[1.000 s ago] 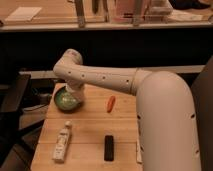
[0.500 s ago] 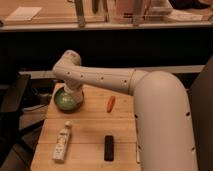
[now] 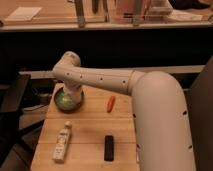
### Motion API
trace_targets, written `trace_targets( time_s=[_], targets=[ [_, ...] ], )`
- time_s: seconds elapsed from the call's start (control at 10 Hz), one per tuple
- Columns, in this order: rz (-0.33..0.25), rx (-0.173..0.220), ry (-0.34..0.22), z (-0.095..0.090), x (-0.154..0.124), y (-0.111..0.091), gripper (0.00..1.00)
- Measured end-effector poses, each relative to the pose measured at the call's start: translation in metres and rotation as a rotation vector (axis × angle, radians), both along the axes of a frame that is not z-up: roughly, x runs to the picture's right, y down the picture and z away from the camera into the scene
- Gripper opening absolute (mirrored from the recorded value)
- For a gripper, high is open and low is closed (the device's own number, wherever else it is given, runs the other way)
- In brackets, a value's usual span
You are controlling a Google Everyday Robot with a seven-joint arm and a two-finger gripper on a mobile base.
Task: Place the ceramic cup in the ceramic bowl
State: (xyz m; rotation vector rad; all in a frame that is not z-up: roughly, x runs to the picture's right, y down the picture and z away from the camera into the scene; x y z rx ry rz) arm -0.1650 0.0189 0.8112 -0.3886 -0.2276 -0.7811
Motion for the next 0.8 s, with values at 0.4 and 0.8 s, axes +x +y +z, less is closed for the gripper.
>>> trace_targets(
  time_s=[0.4, 0.8],
  targets=[
    [-0.004, -0.001, -0.01, 0.0021, -0.0016, 0.0015, 0.02],
    [-0.007, -0.001, -0.018, 0.0042, -0.002, 0.0032, 0.02]
  ],
)
